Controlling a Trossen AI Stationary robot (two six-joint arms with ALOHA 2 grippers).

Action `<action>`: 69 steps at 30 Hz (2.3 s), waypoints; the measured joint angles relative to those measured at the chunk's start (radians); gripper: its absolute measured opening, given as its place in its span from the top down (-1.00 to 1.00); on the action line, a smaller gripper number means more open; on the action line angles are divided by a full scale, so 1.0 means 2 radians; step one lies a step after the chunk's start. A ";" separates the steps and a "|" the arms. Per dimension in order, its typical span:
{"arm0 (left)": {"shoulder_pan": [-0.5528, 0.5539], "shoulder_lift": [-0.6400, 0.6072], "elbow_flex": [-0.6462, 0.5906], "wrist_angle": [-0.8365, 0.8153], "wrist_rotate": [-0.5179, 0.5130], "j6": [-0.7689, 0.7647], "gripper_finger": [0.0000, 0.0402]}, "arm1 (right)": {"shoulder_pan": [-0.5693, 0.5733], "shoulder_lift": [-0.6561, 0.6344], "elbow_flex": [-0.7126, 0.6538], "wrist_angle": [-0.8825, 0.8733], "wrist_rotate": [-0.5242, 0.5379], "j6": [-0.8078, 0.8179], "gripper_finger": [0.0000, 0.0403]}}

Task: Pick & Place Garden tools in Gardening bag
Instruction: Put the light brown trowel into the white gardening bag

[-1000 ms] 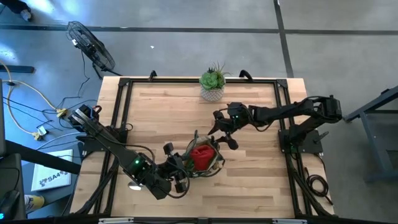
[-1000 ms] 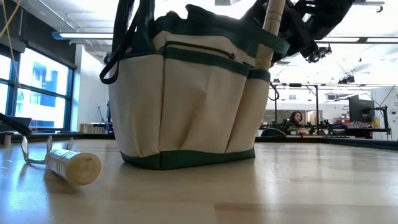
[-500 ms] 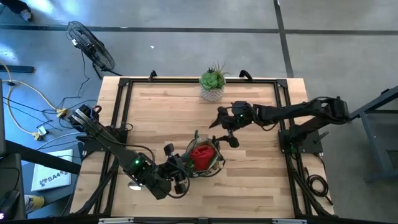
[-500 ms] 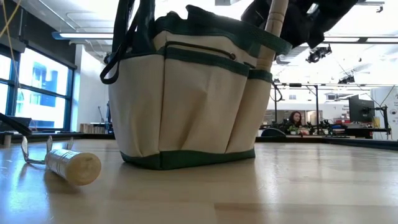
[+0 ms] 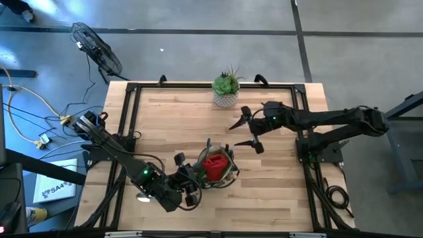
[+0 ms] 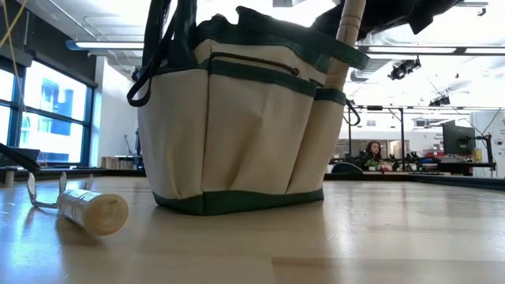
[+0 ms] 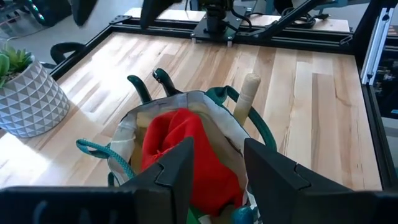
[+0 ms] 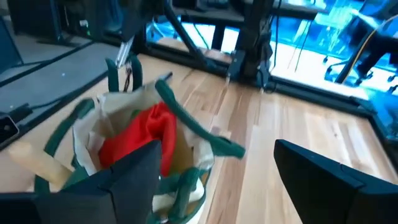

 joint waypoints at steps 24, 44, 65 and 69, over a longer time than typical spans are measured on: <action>-0.037 0.000 0.000 -0.041 0.240 -0.166 0.32 | 0.058 -0.051 0.000 -0.089 -0.051 0.019 -0.51; -0.068 0.093 0.000 -0.211 0.455 -0.406 0.32 | 0.059 -0.051 0.000 -0.108 -0.057 0.043 -0.51; -0.069 0.113 0.000 -0.287 0.405 -0.297 0.32 | 0.059 -0.028 0.000 -0.109 -0.068 0.046 -0.50; -0.069 0.122 0.000 -0.286 0.389 -0.236 0.32 | 0.059 -0.016 0.000 -0.105 -0.070 0.047 -0.50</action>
